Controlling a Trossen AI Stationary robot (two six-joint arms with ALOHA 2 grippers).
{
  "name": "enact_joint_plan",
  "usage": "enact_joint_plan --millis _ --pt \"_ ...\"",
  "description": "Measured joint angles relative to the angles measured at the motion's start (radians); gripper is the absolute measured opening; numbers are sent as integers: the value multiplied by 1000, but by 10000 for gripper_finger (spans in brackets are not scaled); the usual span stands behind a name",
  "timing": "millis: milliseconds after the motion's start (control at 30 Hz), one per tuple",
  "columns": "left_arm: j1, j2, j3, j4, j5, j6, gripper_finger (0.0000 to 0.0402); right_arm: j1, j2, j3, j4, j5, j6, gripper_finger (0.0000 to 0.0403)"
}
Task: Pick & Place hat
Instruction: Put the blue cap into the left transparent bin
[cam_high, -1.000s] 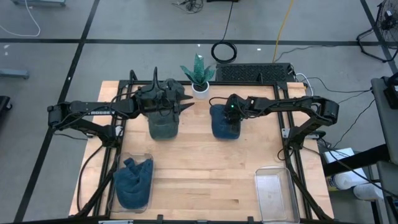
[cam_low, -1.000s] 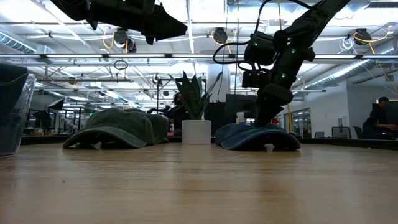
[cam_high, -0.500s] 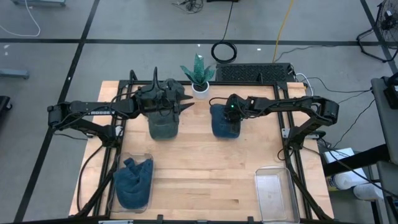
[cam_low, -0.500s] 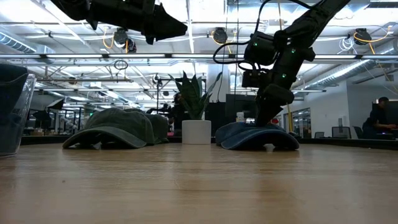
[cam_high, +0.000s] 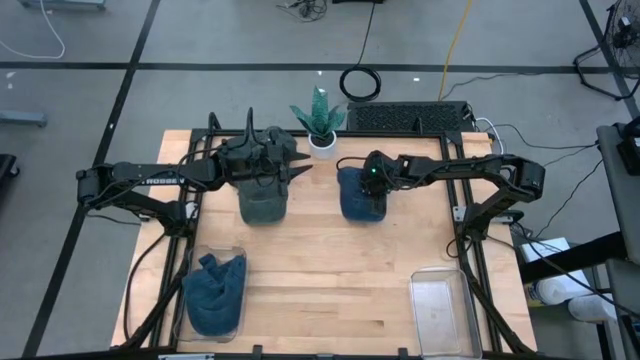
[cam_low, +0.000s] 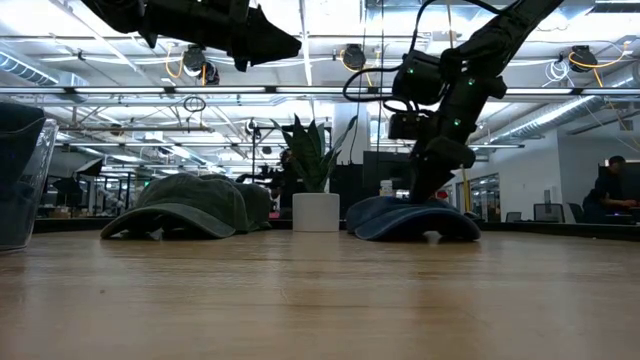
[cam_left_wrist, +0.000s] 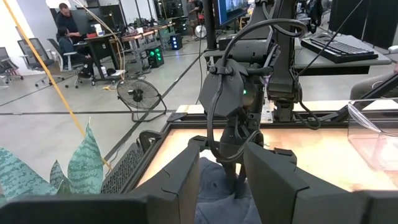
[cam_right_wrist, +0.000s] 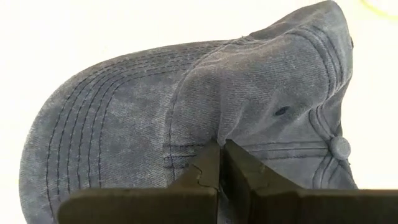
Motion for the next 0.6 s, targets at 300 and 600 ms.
enact_joint_plan --millis 300,600 --pt "0 0 0 0 0 0 136 0 0 0 22 2 -3 1" --pt "0 0 0 -9 0 1 136 0 0 0 27 3 -4 0"
